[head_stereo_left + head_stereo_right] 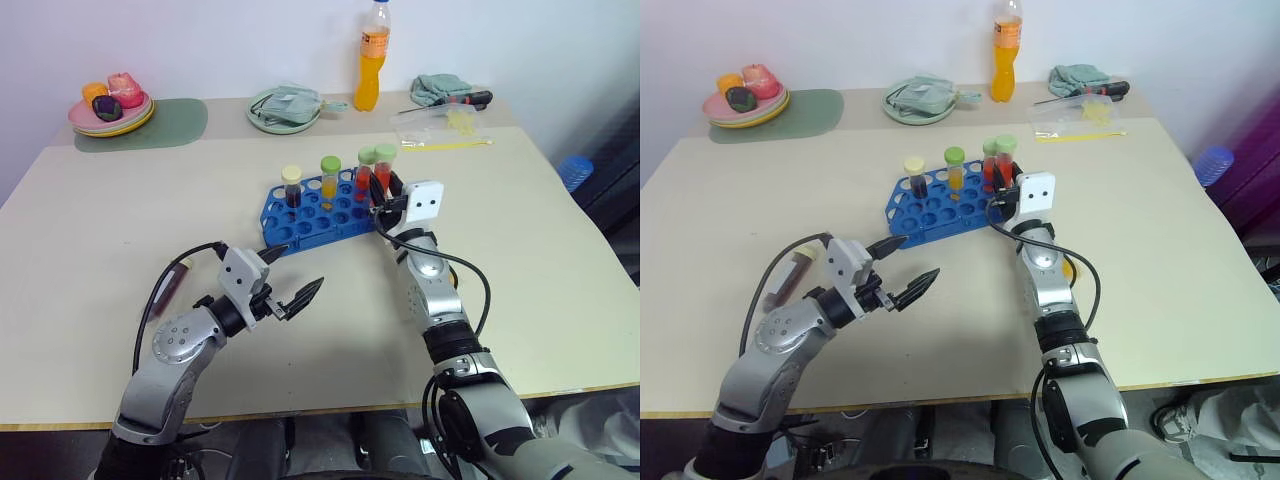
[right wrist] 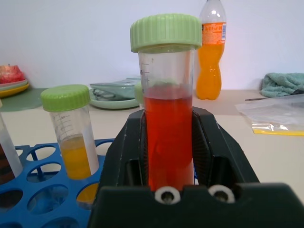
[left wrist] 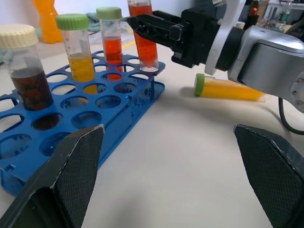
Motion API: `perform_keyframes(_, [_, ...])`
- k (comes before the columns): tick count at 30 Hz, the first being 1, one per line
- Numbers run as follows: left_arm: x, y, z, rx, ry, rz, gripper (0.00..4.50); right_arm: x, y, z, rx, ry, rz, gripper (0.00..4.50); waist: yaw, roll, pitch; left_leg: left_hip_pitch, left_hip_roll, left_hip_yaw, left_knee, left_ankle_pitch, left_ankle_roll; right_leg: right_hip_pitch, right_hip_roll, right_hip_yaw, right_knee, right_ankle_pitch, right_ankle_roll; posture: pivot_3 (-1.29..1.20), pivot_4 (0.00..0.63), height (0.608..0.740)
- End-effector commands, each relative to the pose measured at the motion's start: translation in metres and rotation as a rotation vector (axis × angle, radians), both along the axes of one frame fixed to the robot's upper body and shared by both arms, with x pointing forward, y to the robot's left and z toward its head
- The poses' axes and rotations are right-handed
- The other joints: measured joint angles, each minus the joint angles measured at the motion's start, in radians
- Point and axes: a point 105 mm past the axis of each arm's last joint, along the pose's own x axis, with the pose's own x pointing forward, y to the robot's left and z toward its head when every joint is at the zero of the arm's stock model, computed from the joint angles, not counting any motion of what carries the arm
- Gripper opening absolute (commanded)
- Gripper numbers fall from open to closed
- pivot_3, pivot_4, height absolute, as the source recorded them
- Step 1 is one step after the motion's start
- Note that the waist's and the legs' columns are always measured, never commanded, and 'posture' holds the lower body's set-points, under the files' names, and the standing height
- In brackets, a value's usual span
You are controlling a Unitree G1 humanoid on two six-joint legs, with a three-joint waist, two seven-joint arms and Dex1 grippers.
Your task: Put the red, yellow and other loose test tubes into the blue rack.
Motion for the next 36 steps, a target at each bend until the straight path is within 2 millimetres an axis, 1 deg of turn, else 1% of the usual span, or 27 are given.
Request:
perform_keyframes(1, [-0.004,-0.005,0.017,-0.015,-0.056,-0.031,4.50,0.002,0.001,0.009,0.022,-0.041,-0.005,0.77,0.000,0.000,0.000,0.000,0.000,0.000,0.000,0.000,0.000,0.000,0.000,0.000,0.000,0.000,0.000,0.00,0.150,0.740])
perform_keyframes(6, [-0.004,-0.006,0.019,-0.014,-0.055,-0.034,4.50,0.000,-0.002,0.002,0.043,-0.039,-0.014,0.77,0.000,0.000,0.000,0.000,0.000,0.000,0.000,0.000,-0.001,0.000,0.000,0.000,0.000,0.000,0.000,0.00,0.150,0.740])
perform_keyframes(11, [-0.004,-0.004,0.016,-0.014,-0.049,-0.032,4.50,-0.002,-0.003,-0.001,0.067,-0.037,-0.007,0.77,0.000,0.000,0.000,0.000,0.000,0.000,0.000,0.000,-0.001,0.000,0.000,0.000,0.000,0.000,0.000,0.00,0.150,0.740])
perform_keyframes(13, [-0.004,-0.005,0.015,-0.014,-0.049,-0.033,4.50,-0.002,-0.003,-0.001,0.084,-0.037,0.005,1.79,0.000,0.000,0.000,0.000,0.000,0.000,0.000,0.001,-0.001,0.000,0.000,0.000,0.001,0.000,0.000,0.00,0.150,0.740])
perform_keyframes(14, [-0.004,-0.004,0.015,-0.014,-0.048,-0.033,4.50,-0.003,-0.004,0.002,0.081,-0.047,0.003,2.01,0.000,0.000,0.000,0.000,0.000,0.000,0.000,0.001,-0.001,0.000,0.000,0.000,0.001,0.000,0.000,0.00,0.150,0.740])
perform_keyframes(16, [-0.005,-0.004,0.015,-0.014,-0.048,-0.032,4.50,-0.003,-0.007,0.009,0.071,-0.071,-0.018,3.14,0.000,0.000,0.000,0.000,0.000,0.000,0.000,0.001,-0.001,0.000,0.000,0.000,0.001,0.000,0.000,0.00,0.150,0.740])
perform_keyframes(18, [-0.006,-0.004,0.015,-0.015,-0.048,-0.030,4.50,-0.004,-0.012,0.021,0.073,-0.091,-0.038,4.04,0.000,0.000,0.000,0.000,0.000,0.000,0.000,0.001,-0.001,0.000,0.000,0.000,0.001,0.000,0.000,0.00,0.150,0.740])
perform_keyframes(20, [-0.006,-0.004,0.014,-0.014,-0.047,-0.027,4.50,-0.011,-0.013,0.035,0.046,-0.113,-0.011,4.04,0.002,0.001,0.000,0.000,0.000,0.000,0.000,0.001,-0.001,0.000,0.000,0.000,0.001,0.000,0.000,0.00,0.150,0.740])
perform_keyframes(22, [-0.007,-0.002,0.014,-0.015,-0.046,-0.023,4.50,-0.023,-0.015,0.048,0.023,-0.119,0.037,4.04,0.005,0.001,0.000,0.000,0.000,0.000,0.000,0.001,-0.001,0.000,-0.001,0.000,0.001,0.000,0.000,0.00,0.150,0.740])
perform_keyframes(25, [-0.007,0.002,0.013,-0.014,-0.042,-0.010,4.50,-0.046,-0.029,0.064,0.000,-0.075,0.096,4.04,0.008,0.001,0.000,0.000,0.000,-0.001,0.000,0.001,-0.001,0.000,-0.001,0.000,0.001,0.000,0.000,0.00,0.150,0.740])
perform_keyframes(27, [-0.007,0.003,0.013,-0.015,-0.042,-0.006,4.50,-0.057,-0.036,0.068,-0.015,-0.031,0.122,4.04,0.006,0.001,0.000,0.000,0.000,-0.001,0.000,0.001,-0.001,0.000,-0.001,0.000,0.001,0.000,0.000,0.00,0.150,0.740])
perform_keyframes(28, [-0.007,0.004,0.013,-0.011,-0.042,-0.009,4.50,-0.064,-0.041,0.068,-0.027,0.016,0.150,4.04,0.006,0.001,0.000,0.000,0.000,-0.001,0.000,0.000,-0.001,0.000,-0.001,0.000,0.001,0.000,0.000,0.00,0.150,0.740])
perform_keyframes(29, [-0.007,0.003,0.012,-0.007,-0.033,-0.025,4.50,-0.078,-0.048,0.064,-0.062,0.123,0.237,4.04,0.006,0.001,0.000,0.000,0.000,-0.001,0.000,0.000,-0.001,0.001,-0.001,0.000,0.001,0.000,0.000,0.00,0.150,0.740])
perform_keyframes(30, [-0.008,0.002,0.011,0.004,-0.026,-0.052,4.50,-0.091,-0.053,0.057,-0.143,0.245,0.300,4.04,0.011,0.002,0.001,0.000,0.000,-0.001,0.001,0.000,-0.001,0.001,-0.001,0.000,0.001,0.000,0.000,0.00,0.150,0.740])
perform_keyframes(31, [-0.009,0.000,0.009,0.018,-0.017,-0.084,4.50,-0.102,-0.056,0.052,-0.232,0.337,0.327,4.04,0.018,0.003,0.001,-0.001,0.000,-0.001,0.001,0.000,-0.001,0.001,-0.001,0.000,0.000,0.000,-0.001,0.00,0.150,0.740])
perform_keyframes(32, [-0.010,-0.002,0.007,0.038,-0.011,-0.117,4.50,-0.109,-0.059,0.047,-0.280,0.430,0.351,4.04,0.020,0.003,0.002,-0.001,-0.001,-0.001,0.001,0.000,-0.001,0.001,-0.002,0.000,-0.001,0.000,-0.001,0.00,0.150,0.740])
perform_keyframes(33, [-0.011,-0.004,0.005,0.055,-0.007,-0.144,4.50,-0.113,-0.061,0.041,-0.312,0.518,0.361,4.04,0.019,0.003,0.002,-0.001,0.000,-0.001,0.001,0.000,0.000,0.001,-0.002,0.000,-0.001,-0.002,-0.004,0.00,0.150,0.740])
perform_keyframes(35, [-0.011,-0.007,0.002,0.085,-0.002,-0.200,4.50,-0.120,-0.065,0.030,-0.410,0.690,0.357,4.04,0.008,0.002,0.001,0.000,0.000,0.000,0.001,0.000,0.000,0.002,-0.001,0.000,-0.002,-0.002,-0.004,0.00,0.150,0.740])
perform_keyframes(36, [-0.011,-0.008,0.001,0.093,-0.001,-0.223,4.50,-0.121,-0.068,0.026,-0.413,0.767,0.337,4.04,0.005,0.002,0.001,0.001,0.000,0.000,0.002,0.000,0.000,0.002,0.001,0.000,-0.001,-0.002,-0.005,0.00,0.150,0.740])
